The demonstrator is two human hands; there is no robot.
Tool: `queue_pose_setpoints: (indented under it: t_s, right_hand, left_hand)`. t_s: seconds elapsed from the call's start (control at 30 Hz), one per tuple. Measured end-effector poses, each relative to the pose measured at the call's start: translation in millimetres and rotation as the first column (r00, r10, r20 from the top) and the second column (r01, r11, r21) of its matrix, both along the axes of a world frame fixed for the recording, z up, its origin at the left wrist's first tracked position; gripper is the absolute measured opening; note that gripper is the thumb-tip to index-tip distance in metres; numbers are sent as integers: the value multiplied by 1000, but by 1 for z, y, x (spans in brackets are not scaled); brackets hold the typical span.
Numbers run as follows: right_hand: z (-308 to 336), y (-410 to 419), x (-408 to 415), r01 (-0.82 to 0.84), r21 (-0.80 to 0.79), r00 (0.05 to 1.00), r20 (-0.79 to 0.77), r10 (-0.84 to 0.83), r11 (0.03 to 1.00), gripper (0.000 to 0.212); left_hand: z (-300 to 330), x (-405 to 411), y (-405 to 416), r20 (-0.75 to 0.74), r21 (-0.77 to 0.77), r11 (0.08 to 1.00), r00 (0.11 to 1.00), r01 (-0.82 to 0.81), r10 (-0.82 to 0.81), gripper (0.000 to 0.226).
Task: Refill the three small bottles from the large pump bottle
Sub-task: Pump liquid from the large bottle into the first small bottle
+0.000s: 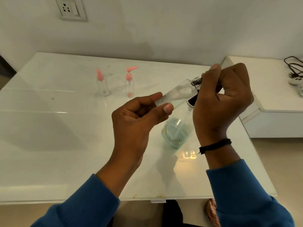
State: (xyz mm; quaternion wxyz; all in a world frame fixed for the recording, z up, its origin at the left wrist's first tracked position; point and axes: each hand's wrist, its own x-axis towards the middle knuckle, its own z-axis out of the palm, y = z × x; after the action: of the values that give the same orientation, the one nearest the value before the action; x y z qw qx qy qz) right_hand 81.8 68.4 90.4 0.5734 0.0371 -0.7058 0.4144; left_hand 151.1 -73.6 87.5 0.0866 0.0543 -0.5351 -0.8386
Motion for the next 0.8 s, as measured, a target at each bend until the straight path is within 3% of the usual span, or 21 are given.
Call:
queue_pose_setpoints:
  t_s: [0.8]
  right_hand:
    - [-8,0,1,-35,-38,999,-5,35,999,40]
  left_hand:
    - [0,1,1,10,-6,1000,1000,-5,5,47]
